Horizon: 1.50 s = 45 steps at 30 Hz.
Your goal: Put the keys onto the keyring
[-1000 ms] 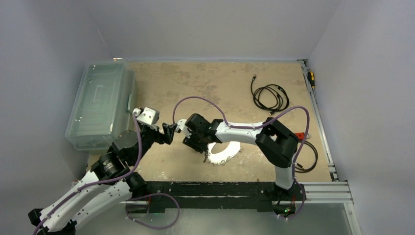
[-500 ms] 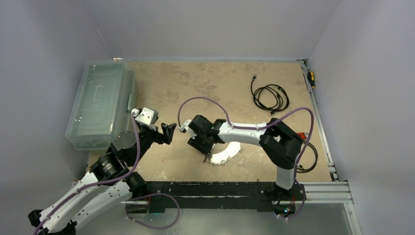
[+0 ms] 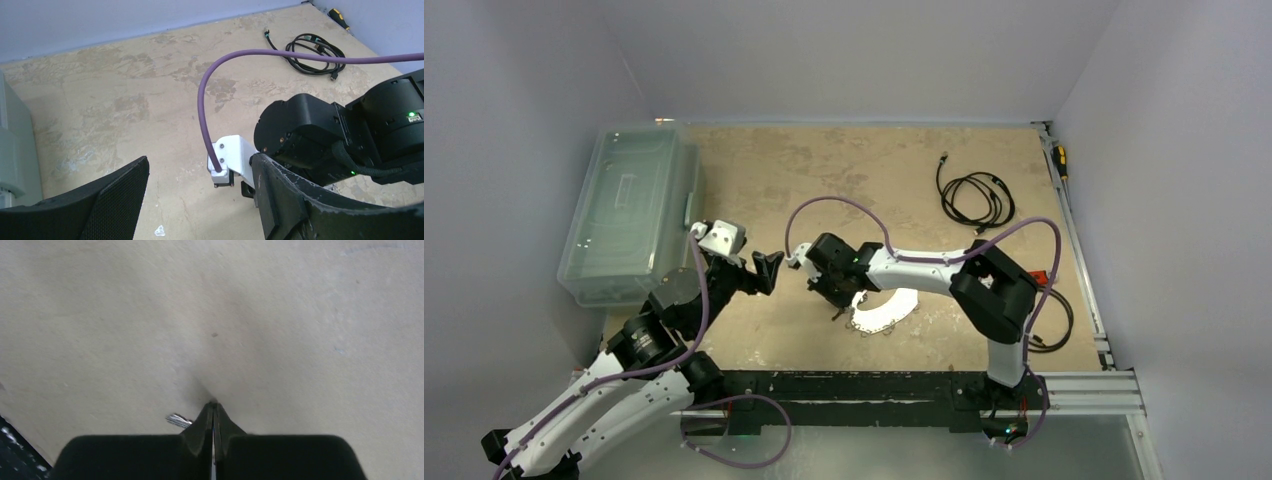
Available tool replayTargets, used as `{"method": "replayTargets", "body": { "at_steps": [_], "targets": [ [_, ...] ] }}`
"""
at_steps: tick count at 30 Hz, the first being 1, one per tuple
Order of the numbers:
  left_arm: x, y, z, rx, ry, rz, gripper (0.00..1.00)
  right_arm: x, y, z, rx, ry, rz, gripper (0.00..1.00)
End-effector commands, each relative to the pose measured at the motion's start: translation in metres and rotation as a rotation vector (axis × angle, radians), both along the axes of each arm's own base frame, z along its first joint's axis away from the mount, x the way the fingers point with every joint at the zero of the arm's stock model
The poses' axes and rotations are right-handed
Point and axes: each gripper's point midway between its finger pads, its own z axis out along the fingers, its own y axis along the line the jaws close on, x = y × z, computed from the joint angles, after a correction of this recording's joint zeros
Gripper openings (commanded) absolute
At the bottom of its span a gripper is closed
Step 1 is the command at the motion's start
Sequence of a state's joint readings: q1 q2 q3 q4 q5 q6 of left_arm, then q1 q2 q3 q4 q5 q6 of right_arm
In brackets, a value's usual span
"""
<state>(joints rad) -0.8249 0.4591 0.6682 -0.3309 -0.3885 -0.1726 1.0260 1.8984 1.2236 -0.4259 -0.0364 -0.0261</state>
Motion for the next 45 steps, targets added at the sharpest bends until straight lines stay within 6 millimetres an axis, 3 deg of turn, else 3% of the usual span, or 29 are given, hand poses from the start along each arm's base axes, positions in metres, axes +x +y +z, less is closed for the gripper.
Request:
{"method": "replayTargets", "body": {
  "at_steps": [1,5,9,11,13,19,23,27,31,38,42,45],
  "targets": [
    [0.000,0.001,0.015,-0.028,-0.035,0.001,0.74,-0.035,-0.022,-0.040,-0.110,0.101,0.043,0.00],
    [0.001,0.002,0.015,-0.027,-0.035,0.003,0.74,-0.019,-0.006,-0.007,-0.006,0.004,0.015,0.00],
    [0.000,0.002,0.015,-0.027,-0.033,0.003,0.74,0.011,0.005,0.044,0.117,-0.147,-0.128,0.02],
    [0.000,0.002,0.016,-0.030,-0.036,0.003,0.74,0.020,0.006,0.064,0.175,-0.184,-0.211,0.13],
    [-0.001,0.003,0.017,-0.034,-0.039,0.003,0.74,0.028,0.003,0.074,0.202,-0.200,-0.303,0.35],
    [-0.003,0.003,0.019,-0.043,-0.045,-0.005,0.74,0.040,-0.028,0.077,0.269,-0.191,-0.692,0.50],
    [-0.004,0.000,0.019,-0.046,-0.047,-0.021,0.74,0.032,-0.046,0.079,0.334,-0.136,-0.905,0.97],
    [-0.005,-0.001,0.021,-0.054,-0.051,-0.030,0.74,0.022,-0.050,0.085,0.439,-0.049,-1.056,0.99],
    [-0.007,0.000,0.023,-0.064,-0.058,-0.036,0.74,0.025,-0.056,0.087,0.476,-0.012,-1.235,0.99],
    [-0.009,0.001,0.025,-0.073,-0.061,-0.040,0.74,0.031,-0.067,0.067,0.228,-0.056,-1.428,0.93],
    [-0.011,0.001,0.026,-0.079,-0.064,-0.045,0.74,0.031,-0.061,0.053,0.160,-0.038,-1.465,0.92],
    [-0.011,0.001,0.026,-0.081,-0.063,-0.046,0.74,0.030,-0.068,0.040,0.111,-0.037,-1.514,0.90]
  ]
}}
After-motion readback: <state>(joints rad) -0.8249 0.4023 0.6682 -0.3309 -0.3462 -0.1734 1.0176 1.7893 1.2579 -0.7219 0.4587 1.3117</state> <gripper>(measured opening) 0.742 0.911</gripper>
